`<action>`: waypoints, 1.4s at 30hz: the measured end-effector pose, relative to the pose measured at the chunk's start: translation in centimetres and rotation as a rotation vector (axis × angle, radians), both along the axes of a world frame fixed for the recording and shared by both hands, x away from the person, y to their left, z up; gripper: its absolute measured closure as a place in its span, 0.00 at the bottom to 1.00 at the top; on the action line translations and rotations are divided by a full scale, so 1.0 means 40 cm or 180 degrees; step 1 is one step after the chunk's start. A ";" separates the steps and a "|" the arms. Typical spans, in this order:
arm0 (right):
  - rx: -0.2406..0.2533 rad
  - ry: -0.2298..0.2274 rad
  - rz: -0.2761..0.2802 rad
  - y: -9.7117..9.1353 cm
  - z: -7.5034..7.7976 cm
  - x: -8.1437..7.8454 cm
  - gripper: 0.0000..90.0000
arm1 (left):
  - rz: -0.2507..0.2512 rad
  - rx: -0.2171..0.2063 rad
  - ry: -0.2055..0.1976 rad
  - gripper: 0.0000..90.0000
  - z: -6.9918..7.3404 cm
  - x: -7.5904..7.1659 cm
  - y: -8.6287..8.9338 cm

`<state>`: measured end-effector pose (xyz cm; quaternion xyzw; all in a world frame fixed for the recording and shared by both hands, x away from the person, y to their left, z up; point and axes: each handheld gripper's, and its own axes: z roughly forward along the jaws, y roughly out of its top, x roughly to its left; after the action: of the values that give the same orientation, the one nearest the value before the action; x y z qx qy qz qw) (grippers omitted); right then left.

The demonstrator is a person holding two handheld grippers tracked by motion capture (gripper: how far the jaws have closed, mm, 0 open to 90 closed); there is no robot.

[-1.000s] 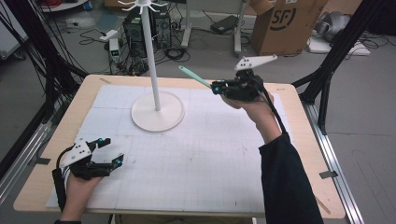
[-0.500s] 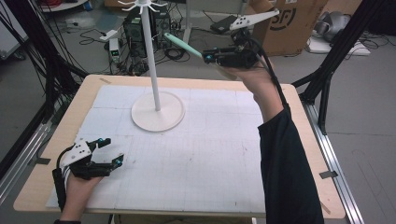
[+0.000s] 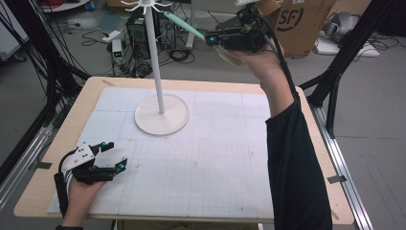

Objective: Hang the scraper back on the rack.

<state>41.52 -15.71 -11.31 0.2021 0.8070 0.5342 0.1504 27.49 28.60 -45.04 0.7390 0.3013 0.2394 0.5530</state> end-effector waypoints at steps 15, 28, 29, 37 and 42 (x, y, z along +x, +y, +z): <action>-0.0019 -0.0017 -0.0029 0.022 0.006 0.011 0.90 | -0.0001 0.0039 -0.0014 0.20 0.000 -0.001 -0.003; -0.0102 0.0011 -0.0083 0.046 -0.014 0.026 0.90 | 0.0002 0.0049 -0.0023 0.20 0.000 -0.001 -0.004; -0.0106 0.0015 -0.0083 0.049 -0.017 0.029 0.90 | 0.0001 0.0049 -0.0023 0.20 0.000 -0.001 -0.003; -0.0150 0.0019 -0.0118 0.068 -0.035 0.041 0.90 | -0.0006 0.0055 -0.0029 0.20 0.000 -0.002 -0.004; -0.0121 -0.0129 -0.0174 0.070 -0.049 0.032 0.66 | -0.0008 0.0049 -0.0029 0.20 0.000 -0.002 -0.004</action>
<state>42.80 -12.90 -13.25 0.2103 0.8079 0.5185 0.1850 27.42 28.44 -45.05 0.7425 0.2961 0.2444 0.5489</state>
